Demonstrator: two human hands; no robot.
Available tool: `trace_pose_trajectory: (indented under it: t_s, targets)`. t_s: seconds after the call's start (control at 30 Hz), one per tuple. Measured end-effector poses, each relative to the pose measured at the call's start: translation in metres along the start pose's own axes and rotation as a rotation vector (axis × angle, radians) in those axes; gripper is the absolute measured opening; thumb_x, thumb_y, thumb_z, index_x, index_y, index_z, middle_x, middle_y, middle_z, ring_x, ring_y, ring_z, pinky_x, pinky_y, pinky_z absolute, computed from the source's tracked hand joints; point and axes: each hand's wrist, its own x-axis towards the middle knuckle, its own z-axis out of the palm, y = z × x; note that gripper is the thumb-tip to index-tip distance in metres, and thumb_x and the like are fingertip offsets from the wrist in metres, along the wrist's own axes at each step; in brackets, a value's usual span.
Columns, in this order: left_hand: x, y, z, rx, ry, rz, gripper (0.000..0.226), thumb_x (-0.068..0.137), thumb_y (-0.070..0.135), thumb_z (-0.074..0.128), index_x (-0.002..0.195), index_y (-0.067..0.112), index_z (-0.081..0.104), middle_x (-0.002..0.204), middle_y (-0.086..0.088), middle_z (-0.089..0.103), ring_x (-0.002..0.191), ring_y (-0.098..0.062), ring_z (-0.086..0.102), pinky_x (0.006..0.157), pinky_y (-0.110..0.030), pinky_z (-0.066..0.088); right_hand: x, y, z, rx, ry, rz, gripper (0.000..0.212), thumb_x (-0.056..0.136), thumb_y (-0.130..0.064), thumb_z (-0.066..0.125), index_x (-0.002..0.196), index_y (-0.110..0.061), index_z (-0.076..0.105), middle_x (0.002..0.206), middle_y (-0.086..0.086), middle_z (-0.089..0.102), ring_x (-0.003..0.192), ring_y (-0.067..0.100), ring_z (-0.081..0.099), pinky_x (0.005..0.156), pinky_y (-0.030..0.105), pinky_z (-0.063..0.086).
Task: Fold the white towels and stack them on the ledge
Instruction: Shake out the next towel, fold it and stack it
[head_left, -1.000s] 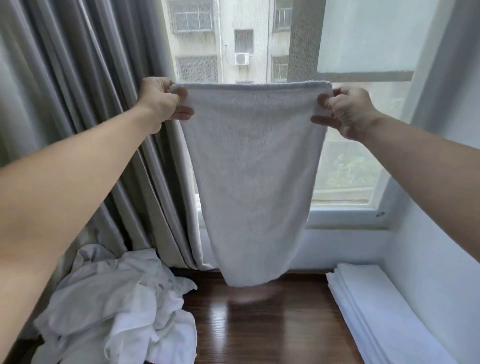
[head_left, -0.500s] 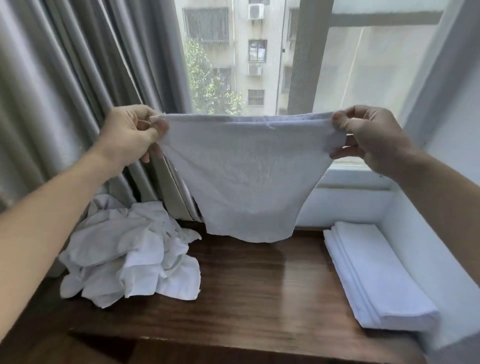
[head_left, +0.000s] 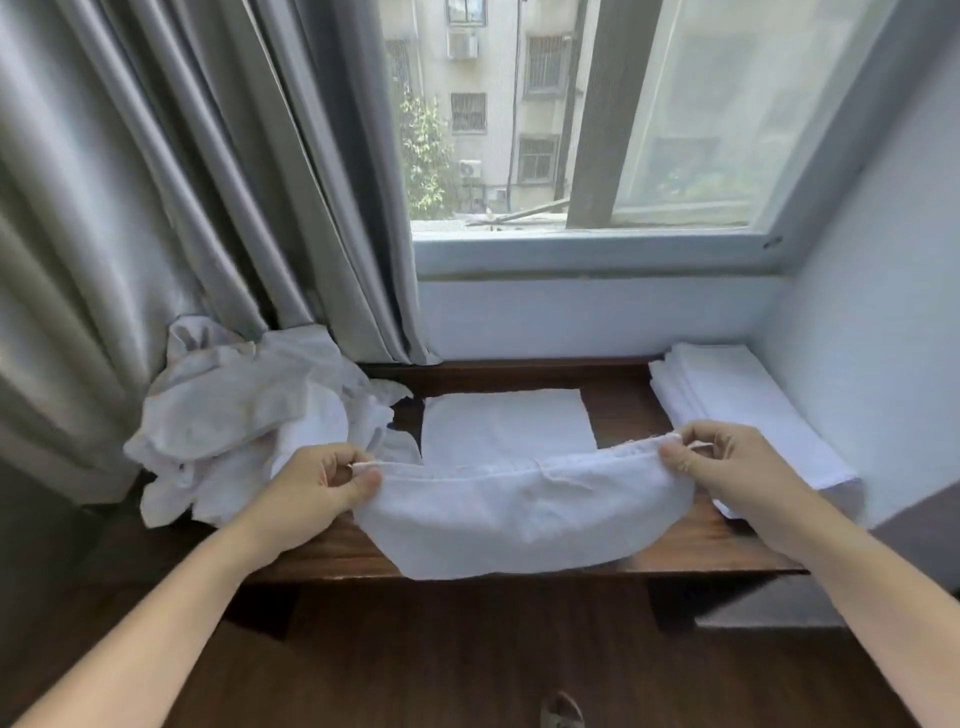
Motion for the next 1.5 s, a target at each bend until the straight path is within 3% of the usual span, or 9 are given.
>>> trace_pose_trajectory:
  t_s: [0.07, 0.2, 0.5, 0.73, 0.9, 1.0, 1.17, 1.37, 1.5]
  targets:
    - [-0.002, -0.019, 0.005, 0.016, -0.062, -0.070, 0.019, 0.099, 0.024, 0.064, 0.087, 0.013, 0.073, 0.080, -0.002, 0.075, 0.077, -0.013, 0.071, 0.070, -0.025, 0.057, -0.008, 0.024, 0.010, -0.033, -0.033, 0.098, 0.021, 0.098, -0.022, 0.069, 0.080, -0.013, 0.076, 0.078, -0.002, 0.074, 0.073, 0.007, 0.066, 0.065, 0.023, 0.053]
    - [0.015, -0.039, 0.005, 0.036, -0.140, -0.131, 0.024, 0.101, 0.031, 0.061, 0.083, 0.021, 0.073, 0.083, -0.004, 0.074, 0.080, -0.018, 0.072, 0.076, -0.032, 0.059, 0.000, 0.052, 0.017, 0.002, -0.062, 0.225, 0.024, 0.099, -0.028, 0.067, 0.086, -0.010, 0.076, 0.086, 0.007, 0.075, 0.078, 0.021, 0.070, 0.079, 0.047, 0.063]
    - [0.162, -0.046, 0.002, -0.014, 0.076, -0.149, 0.019, 0.099, 0.023, 0.067, 0.100, 0.005, 0.071, 0.082, -0.027, 0.072, 0.070, -0.023, 0.066, 0.066, -0.033, 0.057, 0.152, 0.065, 0.013, -0.020, 0.058, 0.120, 0.017, 0.098, -0.022, 0.069, 0.088, -0.010, 0.075, 0.086, 0.010, 0.073, 0.073, 0.019, 0.065, 0.066, 0.037, 0.050]
    - [0.294, -0.102, 0.015, 0.056, 0.127, -0.335, 0.037, 0.100, 0.026, 0.065, 0.085, -0.008, 0.062, 0.072, -0.009, 0.052, 0.068, -0.018, 0.054, 0.056, -0.026, 0.050, 0.314, 0.123, 0.043, -0.017, -0.020, 0.349, 0.020, 0.098, -0.025, 0.069, 0.096, -0.006, 0.073, 0.096, 0.018, 0.074, 0.082, 0.029, 0.069, 0.074, 0.050, 0.060]
    - [0.344, -0.146, 0.038, 0.119, 0.185, -0.456, 0.037, 0.088, 0.043, 0.064, 0.065, 0.021, 0.044, 0.063, 0.002, 0.041, 0.062, -0.015, 0.039, 0.061, -0.030, 0.035, 0.363, 0.158, 0.080, -0.198, 0.033, 0.397, 0.023, 0.098, -0.034, 0.064, 0.103, -0.012, 0.069, 0.100, 0.002, 0.072, 0.095, 0.023, 0.068, 0.089, 0.050, 0.060]
    - [0.357, -0.149, 0.052, 0.162, 0.234, -0.470, 0.036, 0.082, 0.041, 0.057, 0.061, 0.022, 0.035, 0.061, 0.004, 0.032, 0.062, -0.016, 0.030, 0.062, -0.032, 0.024, 0.373, 0.165, 0.094, -0.267, 0.085, 0.382, 0.024, 0.099, -0.028, 0.064, 0.093, -0.005, 0.069, 0.093, 0.011, 0.070, 0.090, 0.029, 0.065, 0.083, 0.043, 0.055]
    - [0.368, -0.156, 0.071, 0.146, 0.287, -0.560, 0.036, 0.089, 0.023, 0.064, 0.060, 0.019, 0.042, 0.061, 0.001, 0.038, 0.062, -0.017, 0.035, 0.061, -0.030, 0.028, 0.382, 0.170, 0.104, -0.263, 0.049, 0.435, 0.019, 0.096, -0.025, 0.066, 0.099, -0.006, 0.069, 0.095, 0.010, 0.066, 0.092, 0.028, 0.061, 0.077, 0.033, 0.046]
    - [0.367, -0.161, 0.075, 0.052, 0.338, -0.585, 0.021, 0.072, 0.042, 0.060, 0.063, 0.025, 0.053, 0.063, 0.005, 0.047, 0.063, -0.013, 0.043, 0.061, -0.029, 0.034, 0.383, 0.168, 0.097, -0.200, 0.086, 0.501, 0.026, 0.094, -0.024, 0.069, 0.098, 0.001, 0.069, 0.097, 0.014, 0.070, 0.098, 0.034, 0.066, 0.090, 0.046, 0.055]
    - [0.355, -0.156, 0.073, -0.038, 0.398, -0.496, 0.021, 0.083, 0.033, 0.069, 0.073, 0.016, 0.074, 0.076, 0.010, 0.074, 0.074, -0.012, 0.065, 0.069, -0.030, 0.052, 0.373, 0.160, 0.090, -0.125, 0.094, 0.482, 0.011, 0.092, -0.023, 0.073, 0.091, -0.013, 0.075, 0.104, 0.001, 0.074, 0.106, 0.025, 0.066, 0.094, 0.042, 0.055]
